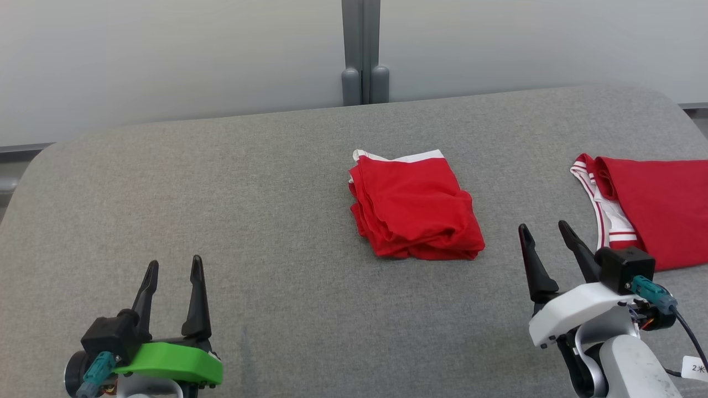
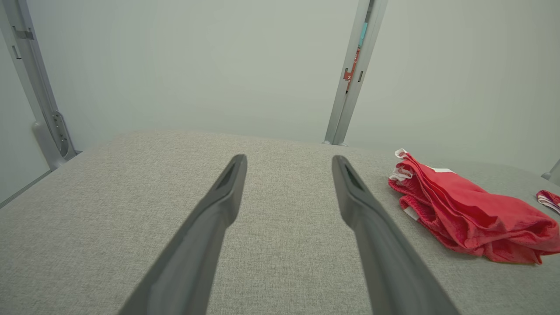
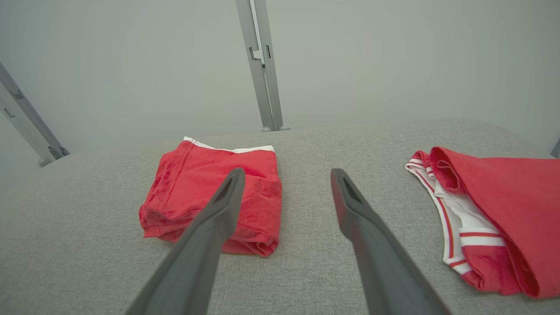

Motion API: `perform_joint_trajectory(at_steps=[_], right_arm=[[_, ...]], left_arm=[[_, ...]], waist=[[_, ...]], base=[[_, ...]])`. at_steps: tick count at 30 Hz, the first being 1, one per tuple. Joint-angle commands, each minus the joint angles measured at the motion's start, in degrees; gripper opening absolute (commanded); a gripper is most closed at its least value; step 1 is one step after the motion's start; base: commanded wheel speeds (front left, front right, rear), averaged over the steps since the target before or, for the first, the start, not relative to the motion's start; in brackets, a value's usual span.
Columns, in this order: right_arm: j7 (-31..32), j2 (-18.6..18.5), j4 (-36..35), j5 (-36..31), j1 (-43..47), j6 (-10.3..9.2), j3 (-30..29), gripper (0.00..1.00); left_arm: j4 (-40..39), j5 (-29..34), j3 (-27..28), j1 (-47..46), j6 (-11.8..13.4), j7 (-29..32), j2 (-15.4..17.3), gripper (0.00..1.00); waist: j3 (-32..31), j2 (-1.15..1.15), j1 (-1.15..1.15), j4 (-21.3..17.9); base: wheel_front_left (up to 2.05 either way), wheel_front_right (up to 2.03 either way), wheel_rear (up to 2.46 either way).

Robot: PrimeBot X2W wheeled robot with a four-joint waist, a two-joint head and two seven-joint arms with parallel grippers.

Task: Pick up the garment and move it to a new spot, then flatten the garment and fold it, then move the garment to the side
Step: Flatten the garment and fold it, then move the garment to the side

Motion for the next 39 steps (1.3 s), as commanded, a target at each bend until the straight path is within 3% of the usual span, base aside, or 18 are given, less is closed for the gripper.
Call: perform_joint_trajectory(at_steps=[1, 11, 20, 29, 39], right_arm=[[0.2, -0.2, 0.1, 0.1, 0.3, -0.05, 0.0, 1.00], [2.9, -1.6, 0.0, 1.2, -3.4, -0.04, 1.3, 1.00], [20.6, -4.1, 4.1, 5.8, -17.4, -0.04, 2.2, 1.00], [30.6, -4.7, 14.9, 3.6, -28.3, -0.02, -1.0, 1.00], [34.3, -1.3, 28.3, -0.4, -31.7, -0.03, -8.3, 1.00]], left_arm=[[-0.2, -0.1, 0.2, 0.6, -0.1, -0.2, 0.0, 1.00], [-0.8, 0.1, 0.3, -1.0, -0.1, -0.2, 0.0, 1.00], [-2.6, -0.4, -1.9, -4.8, -0.1, -0.2, 0.0, 1.00], [-4.0, -2.2, -4.4, -8.3, -0.1, -0.2, 0.0, 1.00], [-4.1, -2.6, -5.9, -9.6, -0.1, -0.2, 0.0, 1.00]], waist=[[0.0, 0.00, 0.00, 0.0], [1.9, 0.00, 0.00, 0.1], [7.7, 0.00, 0.00, 3.0], [13.7, 0.00, 0.00, 9.9], [15.3, 0.00, 0.00, 13.4]], base=[[0.00, 0.00, 0.00], [0.00, 0.00, 0.00], [0.00, 0.00, 0.00], [0.00, 0.00, 0.00], [0.00, 0.00, 0.00]])
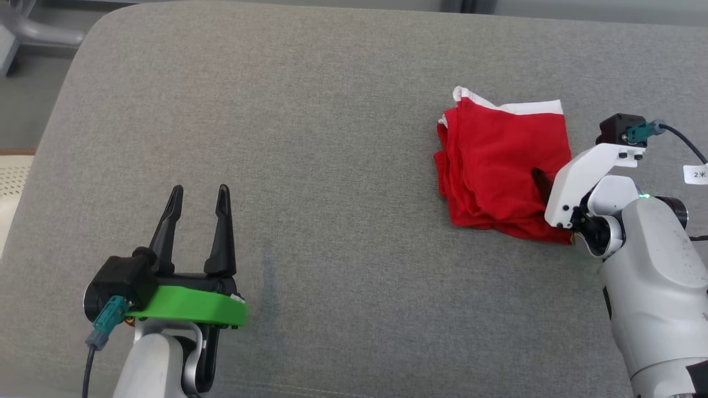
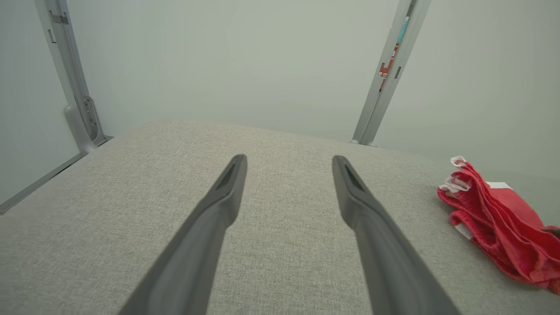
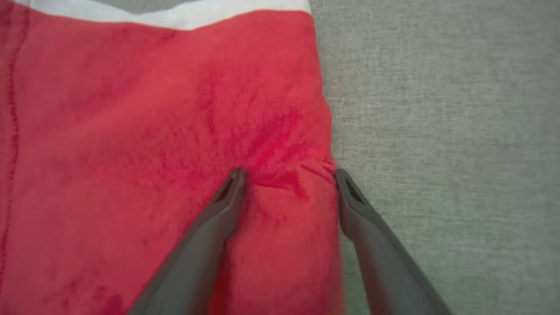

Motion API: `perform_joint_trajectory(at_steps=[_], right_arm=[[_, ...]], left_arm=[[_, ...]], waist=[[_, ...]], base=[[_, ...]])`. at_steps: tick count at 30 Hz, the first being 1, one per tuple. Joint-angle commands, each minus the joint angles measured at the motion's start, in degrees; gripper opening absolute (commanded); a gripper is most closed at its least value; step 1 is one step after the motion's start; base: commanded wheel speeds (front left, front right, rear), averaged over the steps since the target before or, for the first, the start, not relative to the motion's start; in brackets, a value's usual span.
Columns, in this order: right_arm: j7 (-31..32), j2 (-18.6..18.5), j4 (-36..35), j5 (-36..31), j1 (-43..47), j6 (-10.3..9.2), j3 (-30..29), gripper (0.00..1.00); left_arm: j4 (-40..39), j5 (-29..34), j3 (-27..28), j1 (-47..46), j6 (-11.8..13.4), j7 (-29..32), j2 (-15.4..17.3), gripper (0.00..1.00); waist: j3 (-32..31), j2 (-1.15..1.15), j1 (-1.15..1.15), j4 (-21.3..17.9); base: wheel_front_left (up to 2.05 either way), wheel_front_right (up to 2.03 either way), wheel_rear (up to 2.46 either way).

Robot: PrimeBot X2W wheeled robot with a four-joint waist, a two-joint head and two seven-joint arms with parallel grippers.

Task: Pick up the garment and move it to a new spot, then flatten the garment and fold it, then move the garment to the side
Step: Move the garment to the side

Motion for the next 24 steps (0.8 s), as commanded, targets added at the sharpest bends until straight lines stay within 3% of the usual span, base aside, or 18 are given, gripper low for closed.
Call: perform_joint_trajectory(at_steps=[1, 2, 3, 4, 8, 16, 20, 24], right_arm=[[0.7, 0.5, 1.2, -0.5, -0.8, -0.01, -0.3, 1.00], [1.0, 1.0, 2.1, -0.3, -0.6, -0.01, -0.1, 1.00], [1.0, 1.3, 2.5, -0.3, -0.5, -0.01, 0.0, 0.45], [0.7, 1.2, 2.6, -0.8, -0.6, 0.00, 0.9, 0.00], [-0.1, -1.5, 1.2, -1.8, -1.9, -0.04, 5.0, 0.00], [2.2, -11.9, -7.9, 1.1, -4.3, -0.06, 16.1, 0.00], [4.5, -17.8, -11.7, 4.1, -4.7, -0.05, 18.0, 0.00], [5.0, -22.3, -13.0, 5.7, -3.3, -0.05, 16.5, 0.00]], left_arm=[[0.0, 0.0, 0.0, -0.8, -0.1, -0.2, 0.1, 1.00], [0.1, 0.2, 0.2, -0.6, -0.1, -0.2, 0.1, 1.00], [0.1, 0.3, 0.4, -0.4, -0.1, -0.2, 0.1, 1.00], [0.1, 0.5, 0.6, -0.1, -0.1, -0.2, 0.1, 1.00], [0.3, 0.9, 0.9, 0.7, -0.1, -0.2, 0.1, 1.00], [0.0, 1.7, 2.1, 2.6, -0.1, -0.2, 0.1, 1.00], [-0.5, 2.3, 2.3, 2.8, -0.1, -0.2, 0.1, 1.00], [-0.7, 2.7, 1.7, 1.6, -0.1, -0.2, 0.1, 1.00]], waist=[[1.1, 0.00, 0.00, 1.2], [0.9, 0.00, 0.00, 1.1], [0.7, 0.00, 0.00, 0.8], [0.5, 0.00, 0.00, 0.5], [-1.0, 0.00, 0.00, -1.5], [-4.4, 0.00, 0.00, -9.1], [-4.3, 0.00, 0.00, -13.1], [-3.1, 0.00, 0.00, -16.1]], base=[[0.00, 0.00, 0.00], [0.00, 0.00, 0.00], [0.00, 0.00, 0.00], [0.00, 0.00, 0.00], [0.00, 0.00, 0.00], [0.00, 0.00, 0.00], [0.00, 0.00, 0.00], [0.00, 0.00, 0.00]])
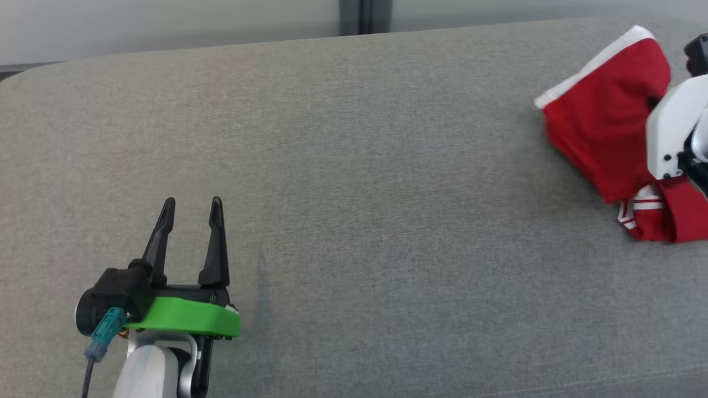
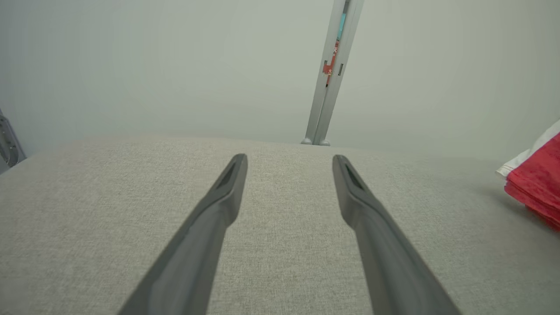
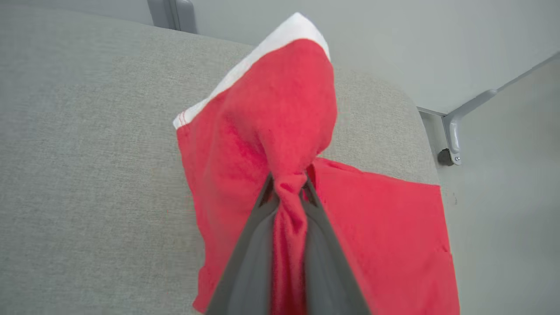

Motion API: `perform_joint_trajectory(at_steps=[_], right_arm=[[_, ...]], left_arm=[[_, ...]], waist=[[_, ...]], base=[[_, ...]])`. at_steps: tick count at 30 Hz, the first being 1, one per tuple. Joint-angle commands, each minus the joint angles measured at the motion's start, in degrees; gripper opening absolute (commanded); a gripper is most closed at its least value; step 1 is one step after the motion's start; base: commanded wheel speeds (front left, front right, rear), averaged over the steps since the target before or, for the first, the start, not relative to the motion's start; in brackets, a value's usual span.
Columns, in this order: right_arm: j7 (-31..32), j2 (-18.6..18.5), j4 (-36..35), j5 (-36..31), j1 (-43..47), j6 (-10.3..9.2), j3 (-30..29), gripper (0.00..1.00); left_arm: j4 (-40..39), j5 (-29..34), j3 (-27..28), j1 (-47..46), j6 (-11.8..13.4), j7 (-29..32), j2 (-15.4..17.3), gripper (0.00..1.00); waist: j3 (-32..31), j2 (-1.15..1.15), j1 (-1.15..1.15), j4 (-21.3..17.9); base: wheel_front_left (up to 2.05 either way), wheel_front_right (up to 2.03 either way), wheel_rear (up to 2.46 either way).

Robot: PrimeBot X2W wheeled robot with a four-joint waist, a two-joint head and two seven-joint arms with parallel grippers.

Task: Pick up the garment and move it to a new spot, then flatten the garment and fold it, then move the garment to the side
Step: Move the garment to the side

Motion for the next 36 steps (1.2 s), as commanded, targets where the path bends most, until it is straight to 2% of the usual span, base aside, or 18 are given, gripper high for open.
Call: perform_joint_trajectory(at_steps=[1, 5, 11, 19, 25, 26, 31, 36], right_arm=[[-1.1, -1.2, -0.3, 0.4, 1.0, -0.10, -0.6, 0.00], [-5.0, -3.8, 1.1, -1.9, 1.8, -0.11, -2.6, 0.00], [-11.1, -3.8, 5.5, -4.7, 0.8, -0.11, -6.3, 0.00], [-17.3, -5.2, 11.9, -12.2, -1.9, -0.11, -7.0, 0.00], [-22.1, -6.3, 16.3, -17.1, -3.1, -0.11, -9.9, 0.00], [-23.1, -6.0, 17.0, -17.8, -3.4, -0.11, -10.7, 1.00], [-28.8, -5.5, 18.7, -21.8, -4.4, -0.11, -13.8, 1.00], [-33.4, -1.2, 20.1, -22.1, -3.6, -0.11, -19.3, 1.00]], left_arm=[[-0.2, 0.3, -0.3, -0.9, -0.1, -0.2, 0.2, 1.00], [-0.1, 0.8, -0.9, -2.0, -0.1, -0.2, 0.9, 1.00], [-0.7, 1.1, -1.8, -4.2, -0.1, -0.2, 2.5, 1.00], [-2.0, 0.9, -2.8, -7.0, -0.1, -0.2, 4.8, 1.00], [-1.9, 1.7, -4.5, -8.6, -0.1, -0.2, 4.6, 1.00], [-1.9, 1.6, -4.7, -8.8, -0.1, -0.2, 4.5, 1.00], [-1.5, 1.2, -5.6, -9.4, -0.1, -0.2, 4.2, 1.00], [-0.8, 0.5, -5.4, -8.0, -0.1, -0.2, 3.4, 1.00]], waist=[[0.5, 0.00, 0.00, -4.9], [2.3, 0.00, 0.00, -6.7], [6.0, 0.00, 0.00, -7.8], [11.0, 0.00, 0.00, -6.7], [11.8, 0.00, 0.00, -4.8], [11.9, 0.00, 0.00, -4.6], [10.9, 0.00, 0.00, -3.7], [7.8, 0.00, 0.00, -2.8]], base=[[0.00, 0.00, 0.00], [0.00, 0.00, 0.00], [0.00, 0.00, 0.00], [0.00, 0.00, 0.00], [0.00, 0.00, 0.00], [0.00, 0.00, 0.00], [0.00, 0.00, 0.00], [0.00, 0.00, 0.00]])
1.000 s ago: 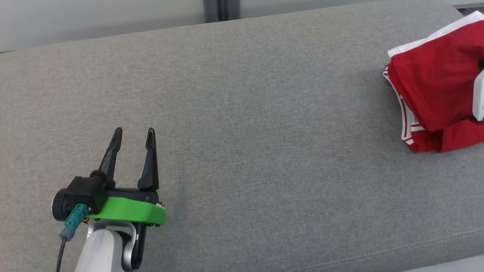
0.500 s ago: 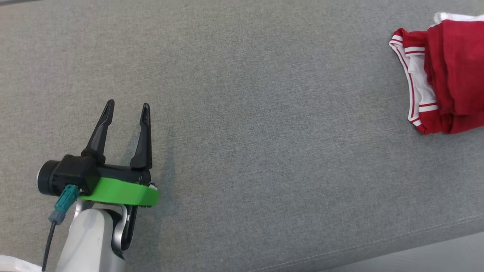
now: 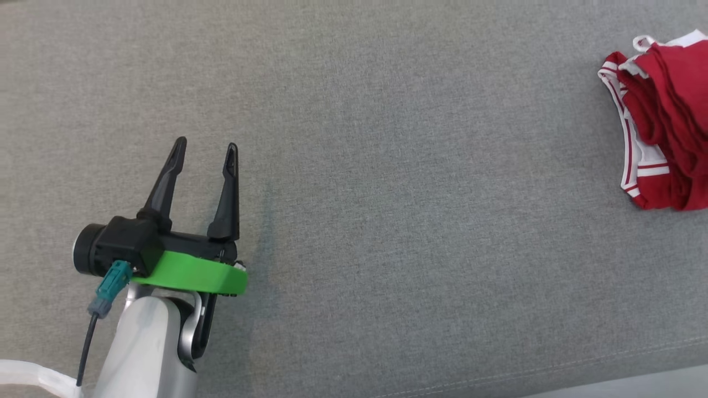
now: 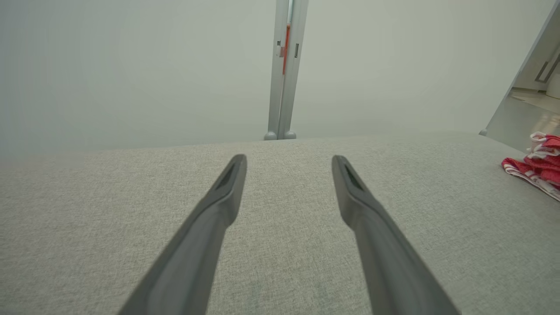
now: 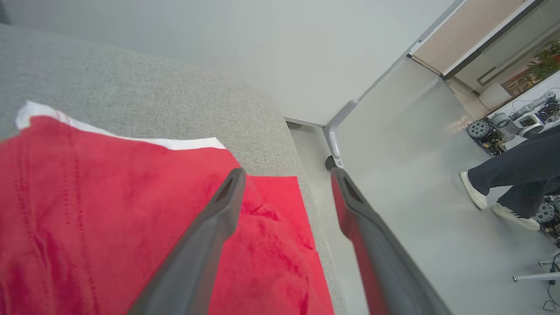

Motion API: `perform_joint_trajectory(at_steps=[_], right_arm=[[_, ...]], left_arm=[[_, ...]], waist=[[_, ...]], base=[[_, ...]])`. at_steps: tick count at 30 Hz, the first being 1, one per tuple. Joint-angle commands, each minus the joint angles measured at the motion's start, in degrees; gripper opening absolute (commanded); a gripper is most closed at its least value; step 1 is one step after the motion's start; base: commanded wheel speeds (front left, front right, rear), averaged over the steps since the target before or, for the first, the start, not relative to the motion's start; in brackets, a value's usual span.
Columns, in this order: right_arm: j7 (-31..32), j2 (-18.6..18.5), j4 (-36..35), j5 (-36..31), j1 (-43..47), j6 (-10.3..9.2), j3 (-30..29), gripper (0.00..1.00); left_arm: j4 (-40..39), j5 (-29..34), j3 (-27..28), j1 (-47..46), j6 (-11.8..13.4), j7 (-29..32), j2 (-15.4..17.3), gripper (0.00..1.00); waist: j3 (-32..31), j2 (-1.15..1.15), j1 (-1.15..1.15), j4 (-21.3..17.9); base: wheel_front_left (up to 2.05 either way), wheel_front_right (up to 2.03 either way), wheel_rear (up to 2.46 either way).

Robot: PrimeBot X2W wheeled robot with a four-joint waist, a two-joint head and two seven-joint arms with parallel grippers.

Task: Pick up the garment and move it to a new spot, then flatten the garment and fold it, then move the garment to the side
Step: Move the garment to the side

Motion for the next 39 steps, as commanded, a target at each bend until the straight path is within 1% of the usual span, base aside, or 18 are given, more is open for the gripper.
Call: perform_joint_trajectory(at_steps=[1, 5, 8, 10, 12, 18, 21, 25, 31, 39], right_arm=[[-1.5, 1.1, -0.2, 0.2, 1.1, -0.12, -1.1, 1.00], [-5.9, 5.8, -2.5, 1.8, 5.1, -0.12, -4.7, 1.00], [-9.1, 9.9, -7.0, 3.6, 10.2, -0.12, -6.0, 1.00], [-10.1, 13.3, -10.4, 6.3, 13.6, -0.12, -6.4, 1.00], [-10.4, 16.5, -14.7, 7.9, 17.3, -0.11, -5.3, 1.00], [-10.0, 21.4, -26.1, 9.9, 28.0, -0.11, -0.7, 1.00], [-9.6, 23.2, -30.3, 10.6, 32.3, -0.12, 1.0, 1.00], [-8.9, 24.9, -33.9, 10.9, 36.6, -0.11, 3.3, 1.00], [-7.7, 26.4, -36.3, 10.9, 41.0, -0.11, 4.3, 1.00], [-6.1, 27.0, -37.7, 10.9, 43.4, -0.11, 5.7, 1.00]], left_arm=[[0.3, -0.5, 0.2, 0.9, -0.1, -0.2, -0.2, 1.00], [0.9, -1.0, 1.1, 2.6, -0.1, -0.2, -0.9, 1.00], [1.1, -1.6, 2.7, 4.4, -0.1, -0.2, -1.4, 1.00], [1.1, -1.6, 3.8, 5.7, -0.1, -0.2, -1.6, 1.00], [1.8, -1.5, 5.1, 7.1, -0.1, -0.2, -1.8, 1.00], [2.9, -2.0, 7.6, 10.4, -0.1, -0.2, -2.4, 1.00], [2.9, -2.4, 8.6, 11.6, -0.1, -0.2, -2.7, 1.00], [3.3, -3.0, 7.8, 13.2, -0.1, -0.2, -2.8, 1.00], [4.4, -4.5, 7.2, 14.9, -0.1, -0.2, -2.9, 1.00], [6.1, -3.4, 8.3, 16.1, -0.1, -0.2, -2.8, 1.00]], waist=[[-2.3, 0.00, 0.00, 1.0], [-5.8, 0.00, 0.00, 2.1], [-8.5, 0.00, 0.00, 2.6], [-10.1, 0.00, 0.00, 2.7], [-11.5, 0.00, 0.00, 2.8], [-15.5, 0.00, 0.00, 3.5], [-17.0, 0.00, 0.00, 3.7], [-18.5, 0.00, 0.00, 4.1], [-20.6, 0.00, 0.00, 5.1], [-21.4, 0.00, 0.00, 5.4]], base=[[0.00, 0.00, 0.00], [0.00, 0.00, 0.00], [0.00, 0.00, 0.00], [0.00, 0.00, 0.00], [0.00, 0.00, 0.00], [0.00, 0.00, 0.00], [0.00, 0.00, 0.00], [0.00, 0.00, 0.00], [0.00, 0.00, 0.00], [0.00, 0.00, 0.00]])
